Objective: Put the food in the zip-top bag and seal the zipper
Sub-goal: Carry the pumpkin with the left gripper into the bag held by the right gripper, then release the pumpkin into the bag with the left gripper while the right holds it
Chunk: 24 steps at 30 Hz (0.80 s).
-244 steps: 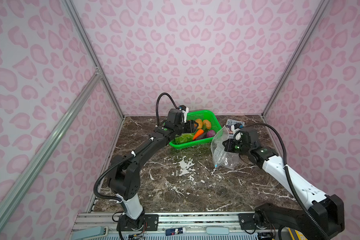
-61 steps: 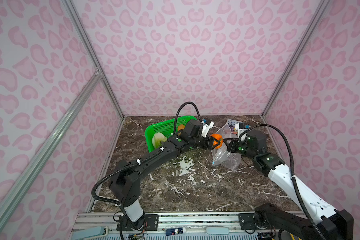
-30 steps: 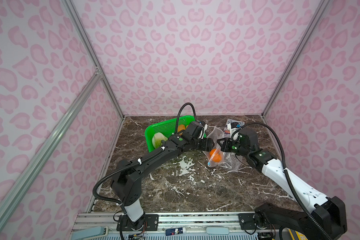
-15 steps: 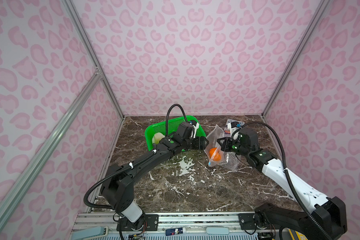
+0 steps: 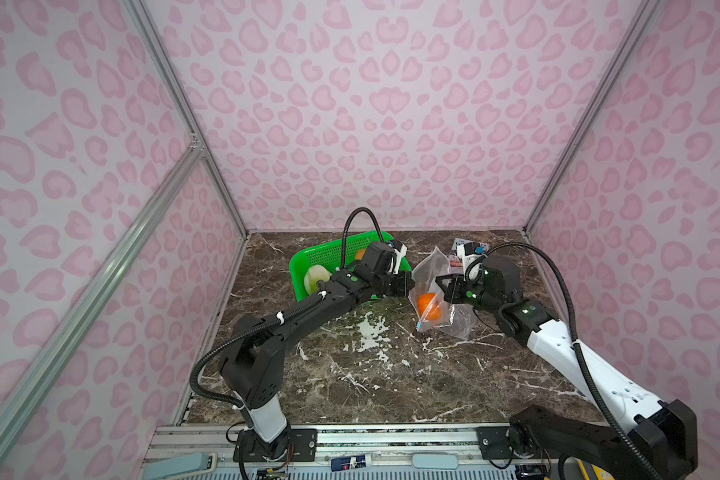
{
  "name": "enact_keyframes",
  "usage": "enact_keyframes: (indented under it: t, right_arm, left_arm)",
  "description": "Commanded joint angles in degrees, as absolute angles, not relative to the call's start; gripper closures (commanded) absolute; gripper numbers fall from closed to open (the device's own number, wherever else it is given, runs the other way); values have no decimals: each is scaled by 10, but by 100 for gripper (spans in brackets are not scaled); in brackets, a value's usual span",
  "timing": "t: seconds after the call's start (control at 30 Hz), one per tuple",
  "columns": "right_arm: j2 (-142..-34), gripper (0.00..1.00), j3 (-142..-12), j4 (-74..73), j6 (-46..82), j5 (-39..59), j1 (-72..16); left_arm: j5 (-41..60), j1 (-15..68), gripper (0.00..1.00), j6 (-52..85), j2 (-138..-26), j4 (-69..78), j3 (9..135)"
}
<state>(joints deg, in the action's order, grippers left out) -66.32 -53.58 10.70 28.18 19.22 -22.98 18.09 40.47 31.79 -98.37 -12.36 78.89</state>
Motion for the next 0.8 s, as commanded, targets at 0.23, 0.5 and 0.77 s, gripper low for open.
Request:
enact_keyframes:
  t: [0.23,0.5,0.77]
  right_arm:
    - [-653,100,-551,122,259,233,-159]
    - [-656,58,-583,160,252,241,-150]
    - [-612,26,-637,281,219,95,-165]
  left_arm:
    - [201,429,96,306,-878,-71,789]
    - [193,452,97,336,-931,-60,820]
    - [157,455,97,366,-985,-60,852]
